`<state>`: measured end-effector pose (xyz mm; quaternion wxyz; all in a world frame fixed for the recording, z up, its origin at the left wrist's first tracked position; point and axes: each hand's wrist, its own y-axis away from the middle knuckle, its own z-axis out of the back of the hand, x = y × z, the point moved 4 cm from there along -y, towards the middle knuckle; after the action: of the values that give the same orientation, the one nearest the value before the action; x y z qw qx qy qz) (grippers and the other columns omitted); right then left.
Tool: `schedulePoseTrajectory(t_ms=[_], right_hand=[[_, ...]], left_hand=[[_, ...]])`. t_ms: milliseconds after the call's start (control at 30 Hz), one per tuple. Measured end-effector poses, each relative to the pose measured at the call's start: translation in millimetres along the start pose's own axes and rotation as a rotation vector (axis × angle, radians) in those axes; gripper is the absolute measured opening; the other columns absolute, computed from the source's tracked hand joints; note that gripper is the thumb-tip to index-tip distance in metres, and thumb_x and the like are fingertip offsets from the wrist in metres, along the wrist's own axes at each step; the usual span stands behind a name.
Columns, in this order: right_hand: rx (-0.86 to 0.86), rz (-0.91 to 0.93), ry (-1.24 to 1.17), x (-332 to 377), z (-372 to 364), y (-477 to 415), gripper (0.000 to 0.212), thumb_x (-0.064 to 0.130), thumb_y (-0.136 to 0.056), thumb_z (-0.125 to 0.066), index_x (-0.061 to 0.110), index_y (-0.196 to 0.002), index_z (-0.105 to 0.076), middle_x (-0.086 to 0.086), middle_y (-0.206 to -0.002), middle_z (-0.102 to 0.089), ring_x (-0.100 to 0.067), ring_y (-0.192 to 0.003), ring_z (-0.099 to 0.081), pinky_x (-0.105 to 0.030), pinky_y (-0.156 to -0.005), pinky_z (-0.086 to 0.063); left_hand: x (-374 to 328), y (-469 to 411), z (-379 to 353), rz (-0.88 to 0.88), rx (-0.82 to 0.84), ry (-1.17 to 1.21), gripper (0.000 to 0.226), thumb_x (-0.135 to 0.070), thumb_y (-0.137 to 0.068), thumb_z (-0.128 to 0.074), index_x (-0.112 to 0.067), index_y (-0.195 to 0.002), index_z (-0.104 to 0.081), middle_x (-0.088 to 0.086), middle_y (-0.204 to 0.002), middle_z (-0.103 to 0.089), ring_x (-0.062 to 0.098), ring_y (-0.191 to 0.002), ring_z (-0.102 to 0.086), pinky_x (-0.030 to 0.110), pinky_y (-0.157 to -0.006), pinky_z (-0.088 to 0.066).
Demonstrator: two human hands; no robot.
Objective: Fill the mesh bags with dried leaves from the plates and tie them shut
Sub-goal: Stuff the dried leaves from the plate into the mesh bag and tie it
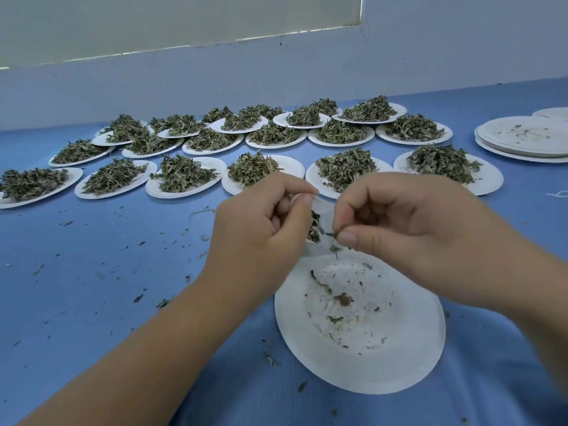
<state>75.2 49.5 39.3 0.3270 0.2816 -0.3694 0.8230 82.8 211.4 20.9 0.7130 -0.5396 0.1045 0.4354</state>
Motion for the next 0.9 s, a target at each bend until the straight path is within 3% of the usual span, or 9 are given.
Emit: schedulePoseTrajectory(t_ms=[133,300,400,467,567,700,800,900], right_hand=[[-0.193,0.079,0.306,2.0,-11.0,-3.5,0.016,0.015,-0.079,-0.075,0.023,-0.082,-0.061,0.013,-0.072,-0.059,-0.011,-0.075,-0.057,-0.019,-0.067,-0.045],[-0.236,0.112,0.445,1.2,-15.1,-5.8,0.015,0.013,-0.079,-0.076,0.019,-0.078,-0.062,0.011,-0.074,-0.061,-0.008,-0.075,-0.054,-0.014,-0.068,-0.042],[-0.274,0.130,0.340,5.8,-6.3,-3.9,0.006,0.021,-0.080,-0.071,0.021,-0.082,-0.065,0.012,-0.081,-0.066,-0.001,-0.079,-0.060,-0.008,-0.071,-0.045],[-0.305,0.045,0.167,1.2,4.0,-3.3,0.005,0.028,-0.082,-0.069,0.025,-0.082,-0.066,0.012,-0.080,-0.067,-0.004,-0.079,-0.064,-0.016,-0.072,-0.050],[-0.160,-0.144,0.117,-15.7,13.2,-4.6,0.008,0.039,-0.077,-0.066,0.032,-0.082,-0.067,0.014,-0.079,-0.066,-0.008,-0.072,-0.062,-0.028,-0.066,-0.051],[0.282,-0.263,0.359,-31.3,-5.1,-0.4,0.015,0.043,-0.075,-0.068,0.042,-0.090,-0.067,0.027,-0.091,-0.060,0.005,-0.083,-0.057,-0.015,-0.068,-0.044],[0.468,-0.267,0.419,-35.1,-23.1,4.1,0.018,0.042,-0.078,-0.071,0.043,-0.096,-0.067,0.023,-0.094,-0.057,0.007,-0.088,-0.055,-0.013,-0.073,-0.044],[0.443,-0.269,0.435,-34.5,-26.0,3.5,0.010,0.035,-0.081,-0.071,0.040,-0.089,-0.068,0.020,-0.090,-0.058,0.007,-0.085,-0.054,-0.014,-0.074,-0.045]], left_hand=[[-1.8,3.1,-7.0,0.022,0.035,0.044,0.012,-0.013,-0.088,-0.059,-0.018,-0.088,-0.069,0.011,-0.055,-0.050,0.015,-0.048,-0.043,0.015,-0.047,-0.034],[-1.7,2.7,-5.5,0.055,0.036,0.070,0.013,-0.011,-0.089,-0.059,-0.017,-0.088,-0.070,0.010,-0.056,-0.053,0.005,-0.048,-0.043,0.006,-0.050,-0.033],[-1.0,1.2,-2.1,0.064,0.021,0.062,0.013,-0.012,-0.090,-0.059,-0.020,-0.087,-0.069,0.004,-0.056,-0.051,0.006,-0.048,-0.041,0.010,-0.048,-0.033],[1.4,-0.8,1.1,0.082,0.004,0.066,0.014,-0.013,-0.090,-0.059,-0.024,-0.087,-0.069,0.002,-0.059,-0.051,0.004,-0.049,-0.041,0.011,-0.048,-0.033],[6.7,-4.0,8.2,0.124,-0.040,0.099,0.014,-0.019,-0.089,-0.057,-0.028,-0.085,-0.068,-0.005,-0.059,-0.051,0.001,-0.051,-0.043,0.018,-0.047,-0.042],[8.7,-4.7,13.9,0.176,-0.063,0.121,0.013,-0.024,-0.088,-0.056,-0.030,-0.085,-0.067,0.002,-0.063,-0.053,0.013,-0.055,-0.047,0.041,-0.053,-0.051],[6.1,-4.8,14.0,0.153,-0.059,0.106,0.014,-0.020,-0.089,-0.056,-0.030,-0.085,-0.066,0.002,-0.064,-0.054,0.013,-0.056,-0.049,0.033,-0.052,-0.051],[5.1,-5.9,14.1,0.138,-0.059,0.100,0.016,-0.019,-0.090,-0.056,-0.030,-0.084,-0.066,0.003,-0.066,-0.055,0.011,-0.055,-0.048,0.025,-0.050,-0.048]])
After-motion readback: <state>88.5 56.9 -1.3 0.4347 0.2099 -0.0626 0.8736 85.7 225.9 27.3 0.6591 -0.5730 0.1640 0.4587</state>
